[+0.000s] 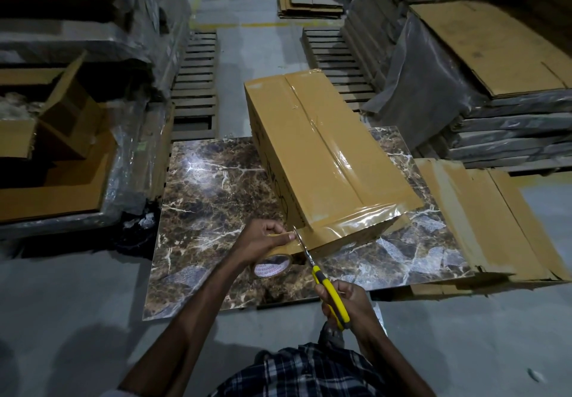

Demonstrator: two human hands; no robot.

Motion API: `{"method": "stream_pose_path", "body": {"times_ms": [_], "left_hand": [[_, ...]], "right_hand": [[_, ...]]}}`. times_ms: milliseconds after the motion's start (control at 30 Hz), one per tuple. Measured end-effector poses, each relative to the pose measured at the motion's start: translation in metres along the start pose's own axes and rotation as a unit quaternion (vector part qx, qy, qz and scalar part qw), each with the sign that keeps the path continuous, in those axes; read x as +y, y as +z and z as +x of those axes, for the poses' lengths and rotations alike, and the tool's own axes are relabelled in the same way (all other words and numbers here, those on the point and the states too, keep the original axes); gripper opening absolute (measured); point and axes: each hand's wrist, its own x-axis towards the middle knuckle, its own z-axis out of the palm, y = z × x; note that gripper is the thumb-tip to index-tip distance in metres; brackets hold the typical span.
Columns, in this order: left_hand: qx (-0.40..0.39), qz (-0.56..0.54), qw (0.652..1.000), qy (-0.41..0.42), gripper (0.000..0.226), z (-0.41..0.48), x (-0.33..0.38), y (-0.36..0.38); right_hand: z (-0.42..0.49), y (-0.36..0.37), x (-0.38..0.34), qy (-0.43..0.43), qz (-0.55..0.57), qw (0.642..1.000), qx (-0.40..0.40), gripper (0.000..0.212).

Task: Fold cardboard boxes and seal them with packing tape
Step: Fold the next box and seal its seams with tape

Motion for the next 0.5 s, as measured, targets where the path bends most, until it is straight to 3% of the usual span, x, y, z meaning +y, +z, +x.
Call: {"method": "stream_pose_path", "body": {"times_ms": [167, 333, 500], "left_hand": [[-0.009, 0.015, 1.000, -0.014, 0.018, 0.002, 0.001, 0.000], [-0.027, 0.128, 0.991, -0.022, 0.021, -0.007, -0.010, -0.007], [-0.024, 0.123, 0.992, -0.029, 0.023, -0.022, -0.019, -0.013]], "right_hand": [[-0.007, -0.001, -0.012, -0.009, -0.025, 0.999, 0.026, 0.036], [-0.009, -0.001, 0.004, -0.003, -0.111, 0.993, 0.036, 0.051], [-0.006, 0.000, 0.006, -0.008, -0.172, 0.982, 0.075, 0.054]]}}
